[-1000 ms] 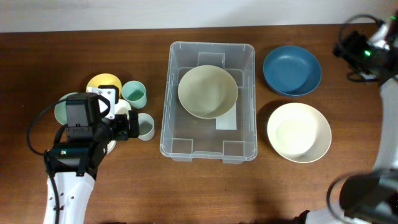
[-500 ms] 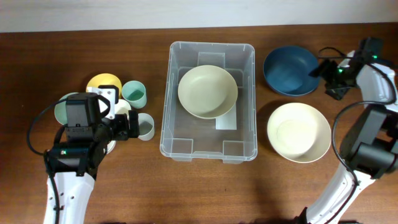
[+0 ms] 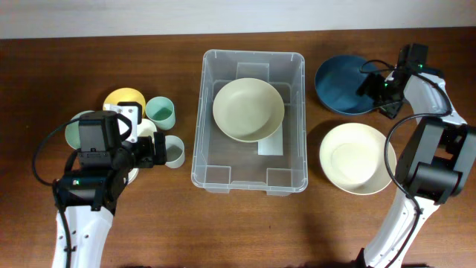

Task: Pack container
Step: 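Move right gripper to the dark teal bowl and grasp its rim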

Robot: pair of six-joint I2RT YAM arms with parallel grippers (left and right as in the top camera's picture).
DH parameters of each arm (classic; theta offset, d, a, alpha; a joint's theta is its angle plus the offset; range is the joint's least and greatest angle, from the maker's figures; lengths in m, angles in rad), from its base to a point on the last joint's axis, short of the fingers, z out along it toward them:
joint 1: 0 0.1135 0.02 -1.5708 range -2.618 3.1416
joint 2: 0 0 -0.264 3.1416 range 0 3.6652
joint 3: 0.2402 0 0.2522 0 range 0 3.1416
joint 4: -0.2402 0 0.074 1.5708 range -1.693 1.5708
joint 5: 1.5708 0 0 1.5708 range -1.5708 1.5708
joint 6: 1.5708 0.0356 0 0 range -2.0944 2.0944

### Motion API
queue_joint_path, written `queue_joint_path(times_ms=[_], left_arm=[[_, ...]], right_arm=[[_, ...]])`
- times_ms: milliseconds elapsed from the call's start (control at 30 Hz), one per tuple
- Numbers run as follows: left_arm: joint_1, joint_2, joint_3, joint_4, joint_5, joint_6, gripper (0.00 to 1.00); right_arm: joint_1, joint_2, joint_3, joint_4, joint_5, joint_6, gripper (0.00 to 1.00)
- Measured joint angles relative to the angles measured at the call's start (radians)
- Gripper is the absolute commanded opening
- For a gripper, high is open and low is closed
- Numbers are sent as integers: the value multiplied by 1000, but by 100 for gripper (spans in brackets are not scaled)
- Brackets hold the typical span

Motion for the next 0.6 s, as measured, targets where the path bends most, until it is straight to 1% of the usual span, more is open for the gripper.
queue_joint_path(times_ms=[167, 200, 233, 267, 300, 367, 433, 467, 500, 533, 567, 600], left_arm=[[0, 0, 0, 0, 0, 0, 99], [0, 0, 0, 0, 0, 0, 99], [0, 0, 0, 0, 0, 0, 99], [0, 0, 0, 0, 0, 0, 100], [0, 0, 0, 0, 0, 0, 99], [0, 0, 0, 0, 0, 0, 99], [0, 0, 0, 0, 0, 0, 99], [0, 0, 0, 0, 0, 0, 100], [0, 0, 0, 0, 0, 0, 100], [0, 0, 0, 0, 0, 0, 99], [0, 0, 0, 0, 0, 0, 99], [0, 0, 0, 0, 0, 0, 99]], right_arm=[[0, 21, 0, -8, 22, 2, 76], [0, 23, 1, -8, 26, 1, 73], [0, 23, 1, -10, 28, 1, 67], [0, 23, 1, -9, 30, 2, 65], [0, 23, 1, -11, 31, 2, 59], [0, 24, 0, -16, 33, 2, 52], [0, 26, 0, -17, 34, 6, 49], [0, 27, 0, -16, 34, 5, 45], [0, 27, 0, -17, 34, 5, 43], [0, 27, 0, -17, 34, 3, 37], [0, 28, 0, -17, 34, 5, 33], [0, 29, 0, -17, 34, 6, 31]])
